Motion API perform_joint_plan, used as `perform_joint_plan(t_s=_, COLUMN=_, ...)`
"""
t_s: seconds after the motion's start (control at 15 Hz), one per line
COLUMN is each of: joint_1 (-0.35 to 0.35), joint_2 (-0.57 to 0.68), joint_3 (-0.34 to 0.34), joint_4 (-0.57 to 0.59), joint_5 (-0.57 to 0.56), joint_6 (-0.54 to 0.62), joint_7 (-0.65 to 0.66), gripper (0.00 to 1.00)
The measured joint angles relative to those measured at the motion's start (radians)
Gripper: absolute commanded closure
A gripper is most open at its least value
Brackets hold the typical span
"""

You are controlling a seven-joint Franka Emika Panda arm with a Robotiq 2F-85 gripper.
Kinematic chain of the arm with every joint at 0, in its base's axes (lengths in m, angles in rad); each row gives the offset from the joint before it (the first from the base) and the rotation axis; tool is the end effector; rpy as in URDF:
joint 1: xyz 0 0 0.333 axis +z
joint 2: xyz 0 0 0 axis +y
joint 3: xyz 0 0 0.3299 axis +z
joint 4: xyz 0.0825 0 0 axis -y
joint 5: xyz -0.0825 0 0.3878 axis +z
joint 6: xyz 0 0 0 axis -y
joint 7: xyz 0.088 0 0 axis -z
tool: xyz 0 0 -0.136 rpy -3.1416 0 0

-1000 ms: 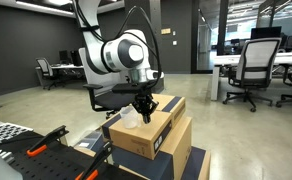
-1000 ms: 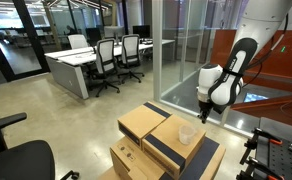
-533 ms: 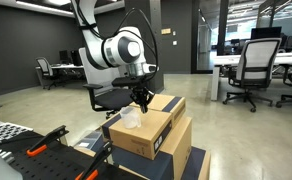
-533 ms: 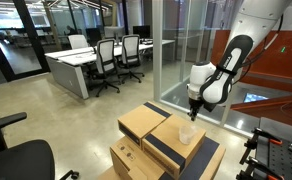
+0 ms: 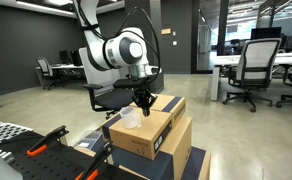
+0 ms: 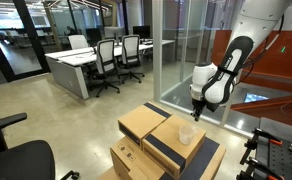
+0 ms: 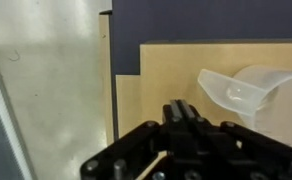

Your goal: Twist the water jug around

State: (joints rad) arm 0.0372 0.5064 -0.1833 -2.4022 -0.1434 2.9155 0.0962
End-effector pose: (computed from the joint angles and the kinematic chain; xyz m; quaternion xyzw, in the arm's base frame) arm 0.4867 -0.0740 0.0914 0.9974 -0.0396 0.0031 0.0607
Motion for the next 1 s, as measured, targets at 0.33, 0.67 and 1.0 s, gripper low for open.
perform_joint_plan(t_s=0.33, joint_1=0.016, joint_2=-0.001, joint_3=0.016, joint_4=0.011, joint_5=0.0, joint_6=0.001, joint_7=0.003, gripper=0.93)
perform_joint_plan(t_s=0.67, joint_1=0.031, joint_2=-0.001, joint_3=0.025, joint_4=0.028, joint_5=0.0, joint_6=-0.001, joint_7=0.004, gripper=0.93)
perform_joint_plan(t_s=1.0, joint_1=0.03, joint_2=-0.001, joint_3=0.025, joint_4=0.037, joint_5=0.0, joint_6=-0.01, joint_7=0.004, gripper=0.92)
